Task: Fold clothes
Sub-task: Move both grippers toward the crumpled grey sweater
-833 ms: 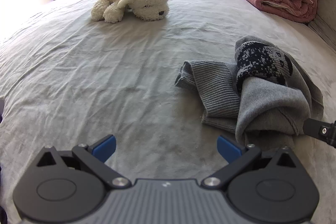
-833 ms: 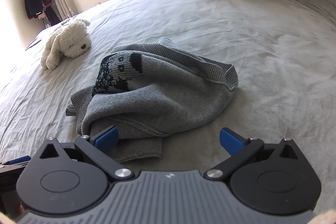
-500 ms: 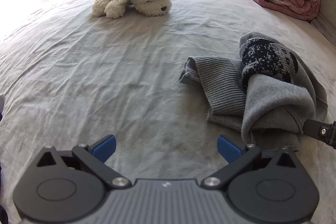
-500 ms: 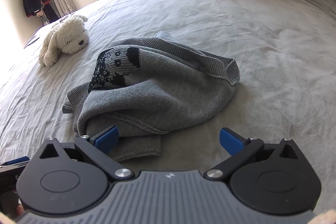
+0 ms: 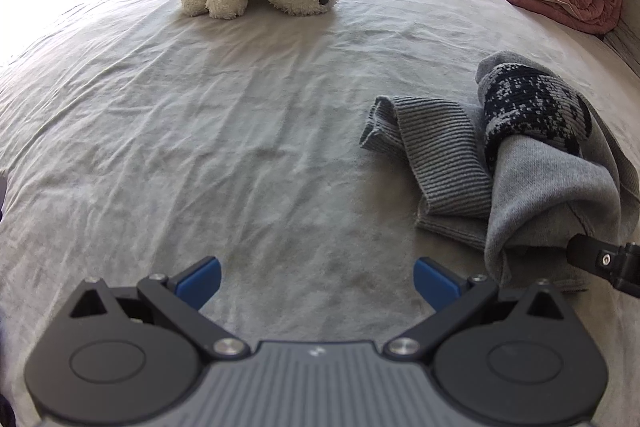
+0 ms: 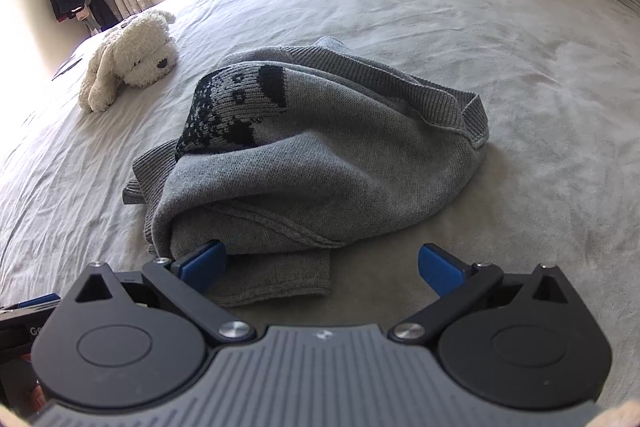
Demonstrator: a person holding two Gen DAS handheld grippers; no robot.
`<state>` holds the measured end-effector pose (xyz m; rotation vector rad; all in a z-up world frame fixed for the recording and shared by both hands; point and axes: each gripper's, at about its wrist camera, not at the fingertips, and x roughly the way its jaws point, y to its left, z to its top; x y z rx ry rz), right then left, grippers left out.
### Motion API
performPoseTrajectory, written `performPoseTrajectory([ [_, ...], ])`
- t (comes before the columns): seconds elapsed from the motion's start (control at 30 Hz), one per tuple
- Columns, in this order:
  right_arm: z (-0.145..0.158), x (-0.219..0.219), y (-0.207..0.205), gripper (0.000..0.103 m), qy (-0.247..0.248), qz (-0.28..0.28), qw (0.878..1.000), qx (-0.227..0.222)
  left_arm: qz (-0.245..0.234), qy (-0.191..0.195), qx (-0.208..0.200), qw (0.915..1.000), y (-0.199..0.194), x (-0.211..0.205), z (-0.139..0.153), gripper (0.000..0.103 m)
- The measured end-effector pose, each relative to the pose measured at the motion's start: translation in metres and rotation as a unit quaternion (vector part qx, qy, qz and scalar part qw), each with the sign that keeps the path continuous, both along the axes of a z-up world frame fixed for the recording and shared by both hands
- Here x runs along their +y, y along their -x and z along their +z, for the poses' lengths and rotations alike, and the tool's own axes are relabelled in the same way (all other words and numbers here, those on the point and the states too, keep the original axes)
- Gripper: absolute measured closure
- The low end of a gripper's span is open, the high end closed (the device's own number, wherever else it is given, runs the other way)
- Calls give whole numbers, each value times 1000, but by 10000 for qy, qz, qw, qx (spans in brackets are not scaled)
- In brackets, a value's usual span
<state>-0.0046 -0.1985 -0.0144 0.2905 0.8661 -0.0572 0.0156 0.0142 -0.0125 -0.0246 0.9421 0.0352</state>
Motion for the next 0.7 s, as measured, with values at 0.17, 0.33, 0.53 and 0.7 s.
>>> performPoseTrajectory([
  [0.17, -8, 1, -5, 0, -6, 54, 9999, 129, 5, -10, 103, 9999, -5, 2, -4, 0],
  [0.33, -16, -3, -9, 0, 29, 4, 9997, 245, 47, -15, 234, 9997, -9, 5, -9, 0],
  [0.53, -20, -1, -10, 0, 234, 139, 9993, 271, -8, -28, 409, 9992, -12, 5, -16, 0],
  [0.7, -24, 5, -10, 0, 589, 373, 9969, 363, -53, -79, 403, 9991, -12, 4, -19, 0],
])
